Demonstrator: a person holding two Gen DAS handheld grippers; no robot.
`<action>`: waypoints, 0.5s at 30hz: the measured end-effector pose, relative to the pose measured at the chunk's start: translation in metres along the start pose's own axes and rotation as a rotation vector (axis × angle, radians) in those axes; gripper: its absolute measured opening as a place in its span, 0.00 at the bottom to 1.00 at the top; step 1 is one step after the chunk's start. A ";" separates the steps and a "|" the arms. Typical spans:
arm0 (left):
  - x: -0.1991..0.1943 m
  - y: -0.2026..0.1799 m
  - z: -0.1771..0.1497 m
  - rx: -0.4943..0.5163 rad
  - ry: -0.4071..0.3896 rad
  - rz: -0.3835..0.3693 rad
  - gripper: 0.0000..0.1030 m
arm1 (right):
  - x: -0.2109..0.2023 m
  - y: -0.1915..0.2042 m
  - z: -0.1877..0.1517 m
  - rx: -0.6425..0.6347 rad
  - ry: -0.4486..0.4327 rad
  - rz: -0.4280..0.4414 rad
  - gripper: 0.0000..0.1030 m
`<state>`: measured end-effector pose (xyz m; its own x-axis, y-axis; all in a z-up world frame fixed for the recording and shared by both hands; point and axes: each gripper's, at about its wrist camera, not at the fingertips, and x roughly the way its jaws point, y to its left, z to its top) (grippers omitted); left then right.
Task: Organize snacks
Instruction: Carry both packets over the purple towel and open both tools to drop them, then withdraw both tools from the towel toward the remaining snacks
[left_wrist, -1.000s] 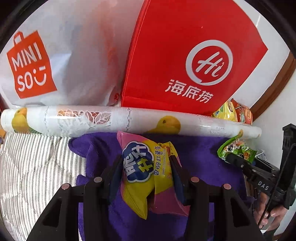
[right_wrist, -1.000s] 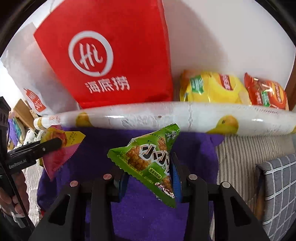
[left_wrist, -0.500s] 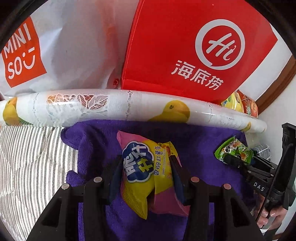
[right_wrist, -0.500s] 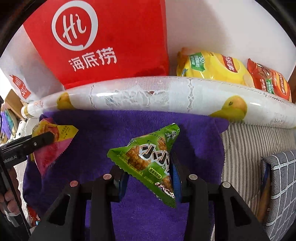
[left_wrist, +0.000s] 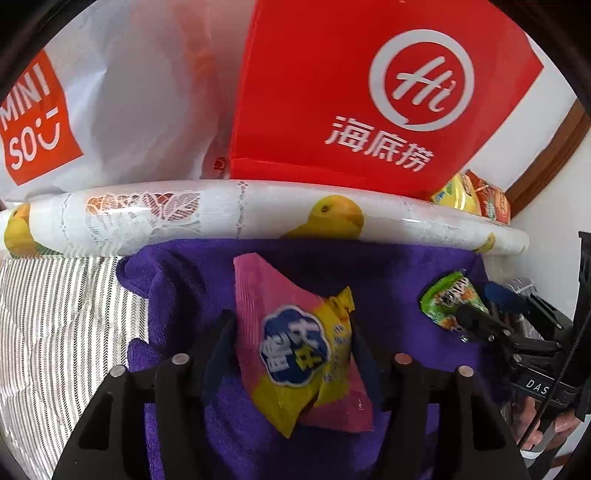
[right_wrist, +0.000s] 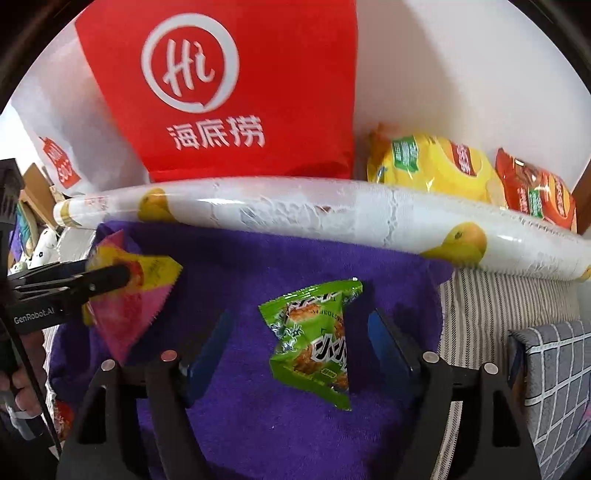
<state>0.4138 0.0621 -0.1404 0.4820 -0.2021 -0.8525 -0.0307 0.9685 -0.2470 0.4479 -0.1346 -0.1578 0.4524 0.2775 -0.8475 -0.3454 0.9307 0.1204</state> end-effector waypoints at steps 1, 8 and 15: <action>-0.002 -0.001 0.000 0.008 -0.002 0.005 0.61 | -0.002 0.001 0.001 -0.002 -0.007 -0.006 0.77; -0.010 -0.014 -0.002 0.052 -0.024 0.029 0.68 | -0.014 0.013 0.005 0.003 -0.023 -0.061 0.78; -0.022 -0.016 -0.001 0.056 -0.051 0.043 0.68 | -0.031 -0.006 0.001 0.028 -0.054 -0.097 0.80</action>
<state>0.4028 0.0508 -0.1186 0.5254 -0.1538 -0.8368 -0.0044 0.9830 -0.1834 0.4375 -0.1487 -0.1319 0.5266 0.1979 -0.8267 -0.2750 0.9599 0.0546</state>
